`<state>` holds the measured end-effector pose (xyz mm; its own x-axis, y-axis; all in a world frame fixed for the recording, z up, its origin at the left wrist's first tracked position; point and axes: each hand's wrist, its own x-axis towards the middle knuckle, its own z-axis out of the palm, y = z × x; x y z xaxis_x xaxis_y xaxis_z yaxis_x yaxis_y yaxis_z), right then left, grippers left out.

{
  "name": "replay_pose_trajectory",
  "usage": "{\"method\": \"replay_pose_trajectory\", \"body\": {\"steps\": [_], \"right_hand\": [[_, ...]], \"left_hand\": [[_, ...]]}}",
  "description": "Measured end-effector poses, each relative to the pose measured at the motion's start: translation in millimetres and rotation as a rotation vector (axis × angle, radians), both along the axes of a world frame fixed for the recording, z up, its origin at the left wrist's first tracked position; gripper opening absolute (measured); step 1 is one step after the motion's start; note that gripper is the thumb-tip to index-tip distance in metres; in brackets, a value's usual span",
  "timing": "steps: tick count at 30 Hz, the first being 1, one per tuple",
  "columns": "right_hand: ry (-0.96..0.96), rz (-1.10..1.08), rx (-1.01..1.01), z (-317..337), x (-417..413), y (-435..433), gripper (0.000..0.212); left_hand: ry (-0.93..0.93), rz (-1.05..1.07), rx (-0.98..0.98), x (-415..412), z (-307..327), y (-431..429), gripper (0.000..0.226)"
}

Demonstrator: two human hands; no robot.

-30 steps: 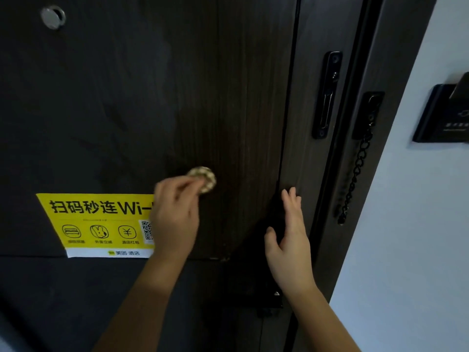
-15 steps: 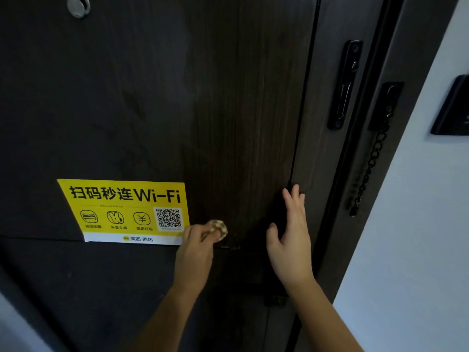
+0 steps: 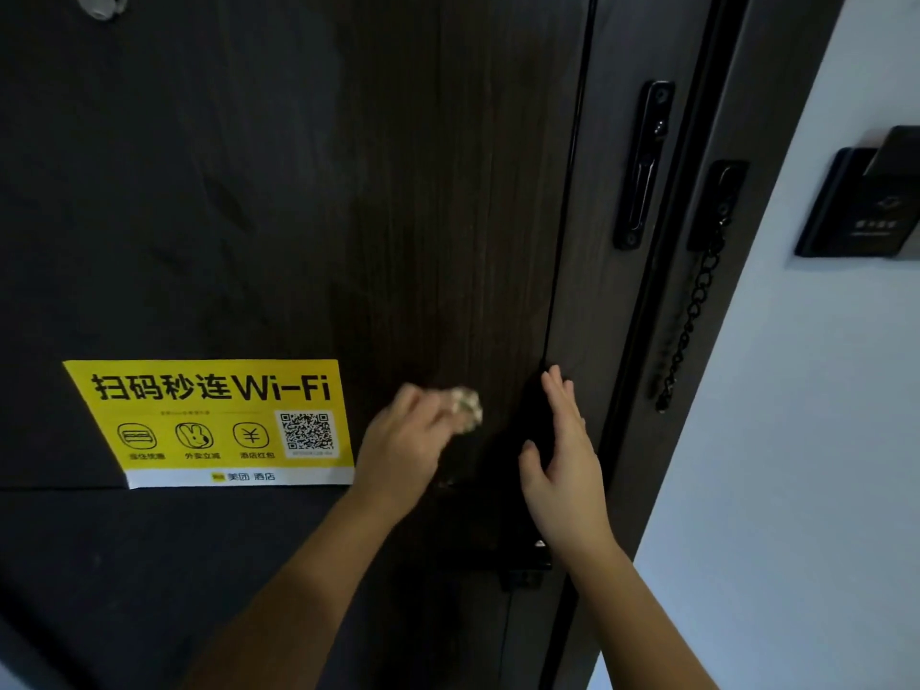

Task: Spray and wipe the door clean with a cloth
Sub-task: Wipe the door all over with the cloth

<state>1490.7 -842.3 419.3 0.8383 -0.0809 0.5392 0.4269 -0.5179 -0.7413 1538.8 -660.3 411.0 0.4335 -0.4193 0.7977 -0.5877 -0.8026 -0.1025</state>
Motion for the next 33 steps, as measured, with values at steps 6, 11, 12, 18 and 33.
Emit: {"method": "replay_pose_trajectory", "body": {"steps": [6, 11, 12, 18, 33], "right_hand": [[0.013, 0.017, 0.012, 2, -3, -4, 0.079], [0.045, 0.029, 0.031, 0, -11, -13, 0.075], [0.045, 0.025, 0.030, -1, -10, -12, 0.075], [0.108, 0.030, 0.113, -9, -8, -14, 0.073], [0.132, -0.048, 0.001, -18, -15, 4, 0.075]], "left_hand": [[0.051, -0.085, 0.358, 3, -45, -3, 0.029], [-0.101, -0.087, 0.211, 8, 24, -20, 0.024], [-0.141, -0.073, 0.132, 12, 41, -26, 0.027], [-0.100, -0.070, 0.317, 6, -16, -29, 0.038], [-0.081, 0.004, 0.421, 4, -4, 31, 0.049]]}}
